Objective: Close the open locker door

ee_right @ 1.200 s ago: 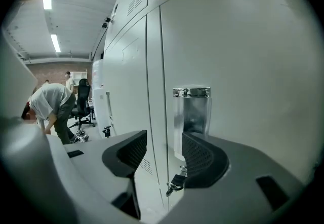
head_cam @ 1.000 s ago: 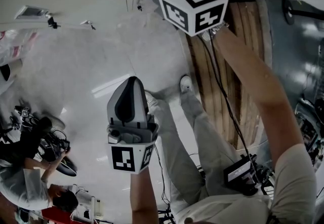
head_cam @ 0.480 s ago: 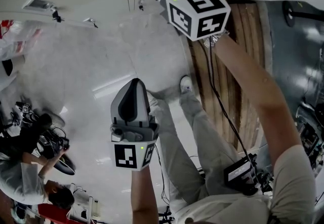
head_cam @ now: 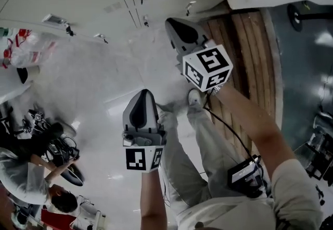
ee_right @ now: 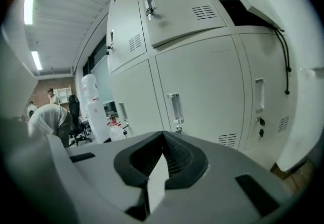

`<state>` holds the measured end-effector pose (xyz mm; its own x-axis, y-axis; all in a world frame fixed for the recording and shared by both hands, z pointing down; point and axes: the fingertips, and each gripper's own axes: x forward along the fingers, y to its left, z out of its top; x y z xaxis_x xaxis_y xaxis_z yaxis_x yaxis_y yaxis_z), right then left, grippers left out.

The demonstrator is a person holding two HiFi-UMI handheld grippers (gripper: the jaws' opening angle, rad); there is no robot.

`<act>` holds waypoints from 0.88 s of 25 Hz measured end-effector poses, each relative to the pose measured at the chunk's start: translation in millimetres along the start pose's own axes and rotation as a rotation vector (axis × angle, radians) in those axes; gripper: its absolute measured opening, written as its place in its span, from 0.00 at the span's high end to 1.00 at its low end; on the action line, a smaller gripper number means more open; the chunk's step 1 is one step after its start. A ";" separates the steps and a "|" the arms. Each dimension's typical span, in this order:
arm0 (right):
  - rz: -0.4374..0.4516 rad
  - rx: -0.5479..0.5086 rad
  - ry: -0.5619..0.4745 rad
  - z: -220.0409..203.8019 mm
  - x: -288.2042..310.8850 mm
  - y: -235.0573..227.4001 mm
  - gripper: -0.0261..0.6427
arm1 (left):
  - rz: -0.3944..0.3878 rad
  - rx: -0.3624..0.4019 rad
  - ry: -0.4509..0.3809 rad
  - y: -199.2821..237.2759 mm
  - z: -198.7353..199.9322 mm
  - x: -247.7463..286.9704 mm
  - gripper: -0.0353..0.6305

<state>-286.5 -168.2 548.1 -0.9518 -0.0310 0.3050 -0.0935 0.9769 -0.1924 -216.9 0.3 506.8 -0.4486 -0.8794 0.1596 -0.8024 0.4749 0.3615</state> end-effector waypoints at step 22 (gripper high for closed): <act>0.183 -0.003 -0.121 134.6 -308.7 7.6 0.92 | -0.018 0.083 -0.108 -148.4 142.4 -79.2 0.94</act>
<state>-32.6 -179.7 326.9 -0.9811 0.1213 0.1509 0.0842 0.9691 -0.2316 -118.3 4.3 309.8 -0.4700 -0.8811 0.0528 -0.8384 0.4644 0.2853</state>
